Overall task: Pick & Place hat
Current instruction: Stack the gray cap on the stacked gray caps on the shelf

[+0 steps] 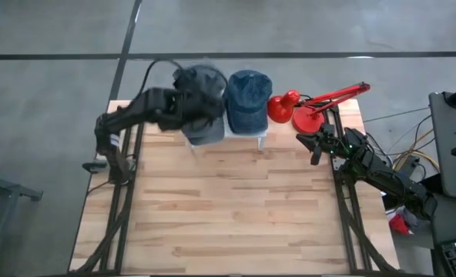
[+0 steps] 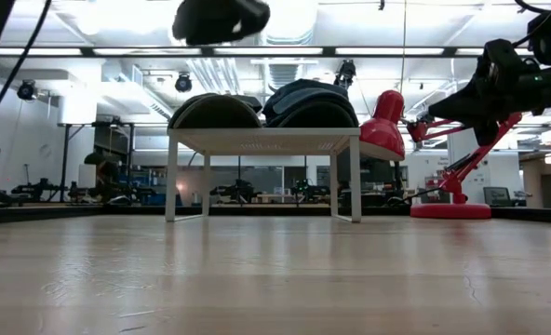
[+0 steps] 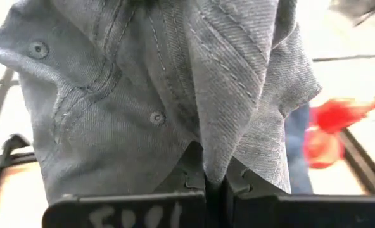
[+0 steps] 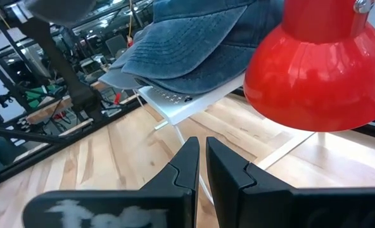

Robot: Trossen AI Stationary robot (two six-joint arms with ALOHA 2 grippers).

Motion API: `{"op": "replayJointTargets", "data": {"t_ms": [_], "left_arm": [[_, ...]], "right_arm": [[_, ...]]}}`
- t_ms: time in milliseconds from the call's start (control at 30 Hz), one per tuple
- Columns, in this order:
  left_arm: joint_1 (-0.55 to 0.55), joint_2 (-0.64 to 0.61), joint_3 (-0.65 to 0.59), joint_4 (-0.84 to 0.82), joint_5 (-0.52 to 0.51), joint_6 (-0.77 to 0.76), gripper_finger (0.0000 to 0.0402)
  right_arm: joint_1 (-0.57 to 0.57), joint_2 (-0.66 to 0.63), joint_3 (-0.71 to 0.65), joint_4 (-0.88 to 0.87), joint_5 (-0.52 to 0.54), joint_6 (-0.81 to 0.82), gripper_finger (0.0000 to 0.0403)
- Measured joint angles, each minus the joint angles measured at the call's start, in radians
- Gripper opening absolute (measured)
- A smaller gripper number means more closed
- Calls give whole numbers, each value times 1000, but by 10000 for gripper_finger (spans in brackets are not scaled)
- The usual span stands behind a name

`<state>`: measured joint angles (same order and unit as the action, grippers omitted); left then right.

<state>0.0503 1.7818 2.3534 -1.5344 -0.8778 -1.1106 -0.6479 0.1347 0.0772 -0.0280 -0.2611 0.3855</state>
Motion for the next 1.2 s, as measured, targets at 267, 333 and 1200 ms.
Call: {"op": "replayJointTargets", "data": {"t_ms": [267, 333, 1200], "left_arm": [[167, 52, -5, -36, 134, 63, 0], [186, 63, -5, -37, 144, 72, 0], [215, 93, -294, 130, 264, -43, 0]], "right_arm": [[0, 5, 0, -5, 1, 0, 27], [0, 6, 0, -6, 1, 0, 27], [0, 6, 0, -23, 2, 0, 27]]}}
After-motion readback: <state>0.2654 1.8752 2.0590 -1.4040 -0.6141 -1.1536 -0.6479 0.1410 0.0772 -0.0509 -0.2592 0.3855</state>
